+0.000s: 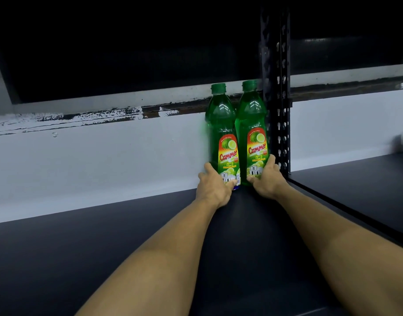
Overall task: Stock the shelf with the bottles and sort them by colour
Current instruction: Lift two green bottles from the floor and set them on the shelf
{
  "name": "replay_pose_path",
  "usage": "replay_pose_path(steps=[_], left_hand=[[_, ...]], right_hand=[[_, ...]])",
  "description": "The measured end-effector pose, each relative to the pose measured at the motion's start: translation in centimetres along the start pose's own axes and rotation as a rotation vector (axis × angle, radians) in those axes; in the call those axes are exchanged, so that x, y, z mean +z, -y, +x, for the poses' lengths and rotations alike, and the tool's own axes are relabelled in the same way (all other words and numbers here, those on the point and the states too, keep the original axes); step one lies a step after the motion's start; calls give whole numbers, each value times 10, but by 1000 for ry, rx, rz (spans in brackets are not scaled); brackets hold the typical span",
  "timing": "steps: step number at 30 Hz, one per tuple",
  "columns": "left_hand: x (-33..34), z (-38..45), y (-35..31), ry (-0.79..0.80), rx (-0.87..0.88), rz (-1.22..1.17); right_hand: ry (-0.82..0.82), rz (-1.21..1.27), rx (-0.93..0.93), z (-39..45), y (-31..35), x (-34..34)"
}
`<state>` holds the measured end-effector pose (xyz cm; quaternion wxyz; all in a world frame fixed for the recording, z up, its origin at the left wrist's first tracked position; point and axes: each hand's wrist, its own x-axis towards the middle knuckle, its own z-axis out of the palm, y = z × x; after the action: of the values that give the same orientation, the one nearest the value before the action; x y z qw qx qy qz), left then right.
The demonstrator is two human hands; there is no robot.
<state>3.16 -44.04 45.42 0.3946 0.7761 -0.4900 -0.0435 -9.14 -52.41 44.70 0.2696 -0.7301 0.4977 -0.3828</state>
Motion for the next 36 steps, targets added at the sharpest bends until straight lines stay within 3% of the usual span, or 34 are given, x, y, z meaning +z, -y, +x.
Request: replay_pose_path(steps=[6, 14, 17, 25, 31, 36], left_hand=[[-9, -8, -5, 89, -52, -95], [-53, -41, 5, 161, 23, 140], [-81, -64, 13, 160, 61, 181], [-159, -156, 45, 133, 53, 155], [-199, -248, 60, 46, 167, 87], [-237, -312, 82, -115, 267, -20]], right_hand=[[13, -55, 29, -13, 13, -7], [-54, -148, 86, -49, 35, -19], [-45, -206, -27, -74, 48, -22], [236, -312, -342, -180, 98, -25], [193, -377, -575, -271, 133, -20], [104, -349, -732, -334, 139, -15]])
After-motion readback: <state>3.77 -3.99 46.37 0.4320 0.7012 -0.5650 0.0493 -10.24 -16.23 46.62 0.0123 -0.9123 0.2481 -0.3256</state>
